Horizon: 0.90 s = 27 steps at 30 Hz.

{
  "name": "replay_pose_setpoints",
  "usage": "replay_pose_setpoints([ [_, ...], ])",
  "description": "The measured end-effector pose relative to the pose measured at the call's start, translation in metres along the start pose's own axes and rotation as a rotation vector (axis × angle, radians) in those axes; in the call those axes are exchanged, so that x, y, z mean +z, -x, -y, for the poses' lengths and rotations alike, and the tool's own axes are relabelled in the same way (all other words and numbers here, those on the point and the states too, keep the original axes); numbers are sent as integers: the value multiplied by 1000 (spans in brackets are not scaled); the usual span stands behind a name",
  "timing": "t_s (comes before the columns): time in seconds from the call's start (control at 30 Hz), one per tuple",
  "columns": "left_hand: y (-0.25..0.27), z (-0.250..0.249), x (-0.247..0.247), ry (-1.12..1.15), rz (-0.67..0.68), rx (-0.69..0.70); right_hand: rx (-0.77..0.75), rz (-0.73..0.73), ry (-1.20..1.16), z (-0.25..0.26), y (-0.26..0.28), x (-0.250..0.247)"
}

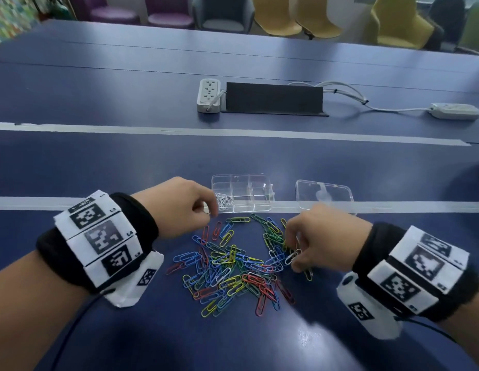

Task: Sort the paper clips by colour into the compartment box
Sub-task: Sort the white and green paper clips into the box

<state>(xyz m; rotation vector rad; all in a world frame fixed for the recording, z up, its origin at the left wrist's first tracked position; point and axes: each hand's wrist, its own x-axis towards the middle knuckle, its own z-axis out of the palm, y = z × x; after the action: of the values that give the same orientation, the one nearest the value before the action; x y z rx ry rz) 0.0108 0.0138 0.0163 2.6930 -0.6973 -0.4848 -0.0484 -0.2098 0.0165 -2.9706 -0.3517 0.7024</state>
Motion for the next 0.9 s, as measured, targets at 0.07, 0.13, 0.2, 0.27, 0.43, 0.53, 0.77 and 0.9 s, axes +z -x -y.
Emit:
replay_pose_setpoints([
  [0.07,3,-7,0,21,20,20,-12,1,-5,1,-3,2],
  [0.13,6,-14,0,26,26,46,-33,-17,-21,2,-4,2],
  [0.2,7,-20,0,33,39,65,-47,-32,-40,4,-3,0],
  [0.27,7,-25,3,32,64,67,-63,-54,-59,6,-1,-4],
  [0.43,8,-32,11,16,125,76,-68,-108,-45,6,0,-3],
  [0.53,6,-38,15,-13,151,126,-54,-78,51,11,-2,1],
  [0.77,-9,-69,28,-186,135,260,-43,-116,-75,5,-4,-5],
  [0.9,-16,-80,32,-224,162,281,-23,-165,-149,-10,6,-8],
])
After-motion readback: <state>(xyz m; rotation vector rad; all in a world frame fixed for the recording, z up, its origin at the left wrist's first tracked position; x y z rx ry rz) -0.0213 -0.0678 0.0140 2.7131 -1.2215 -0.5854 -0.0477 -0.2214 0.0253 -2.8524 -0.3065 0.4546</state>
